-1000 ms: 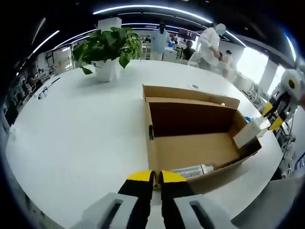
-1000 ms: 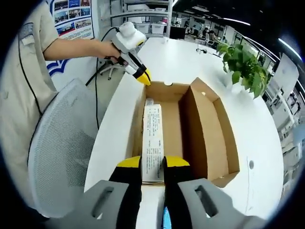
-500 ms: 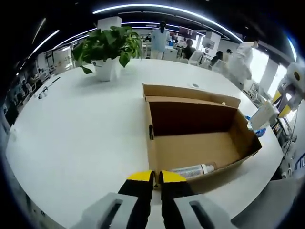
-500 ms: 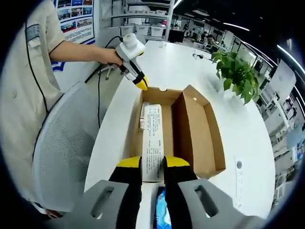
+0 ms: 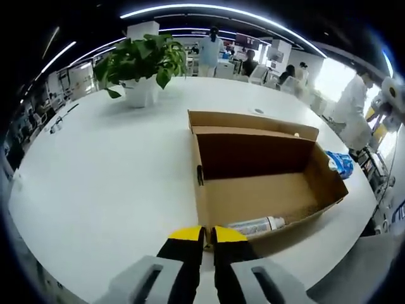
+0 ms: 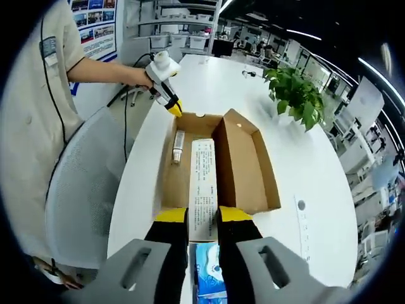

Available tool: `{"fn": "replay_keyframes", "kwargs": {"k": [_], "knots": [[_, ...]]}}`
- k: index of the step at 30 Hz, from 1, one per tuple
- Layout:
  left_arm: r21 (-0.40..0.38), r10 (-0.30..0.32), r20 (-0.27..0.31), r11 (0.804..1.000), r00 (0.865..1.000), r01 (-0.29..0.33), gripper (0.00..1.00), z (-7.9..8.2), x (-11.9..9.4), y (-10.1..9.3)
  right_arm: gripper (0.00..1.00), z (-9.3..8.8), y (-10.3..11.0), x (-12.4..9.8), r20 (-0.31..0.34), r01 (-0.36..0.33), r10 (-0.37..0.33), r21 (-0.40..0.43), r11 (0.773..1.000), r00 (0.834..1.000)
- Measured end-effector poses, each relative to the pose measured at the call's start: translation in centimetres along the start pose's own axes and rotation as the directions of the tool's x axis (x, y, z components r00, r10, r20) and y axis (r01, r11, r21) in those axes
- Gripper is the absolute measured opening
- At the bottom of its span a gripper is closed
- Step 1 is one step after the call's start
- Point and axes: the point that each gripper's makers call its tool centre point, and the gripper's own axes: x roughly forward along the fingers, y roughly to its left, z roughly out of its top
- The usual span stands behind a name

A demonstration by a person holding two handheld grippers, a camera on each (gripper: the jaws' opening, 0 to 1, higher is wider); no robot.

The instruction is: Operate the shoe box by opening the lid, removing the specified soft item, and placing it in the target area until the item is outside and the box remains undamaged.

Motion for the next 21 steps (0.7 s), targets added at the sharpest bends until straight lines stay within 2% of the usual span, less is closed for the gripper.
{"fn": "replay_keyframes", "kwargs": {"k": [10,21], "knots": [[0.008,-0.003,-0.015,1.0,1.0,0.003,0.05,0.0,0.0,-0.1,0.14,-2.9,-2.9,-2.8,-0.025,0.059,-0.059,0.027,0.998,0.998],[0.008,-0.001,-0.018,1.0,1.0,0.002,0.05,0.0,0.1,0.1,0.14,-6.5,-4.7,-4.8,-0.088,0.093,-0.089,0.035,0.995,0.992]]}}
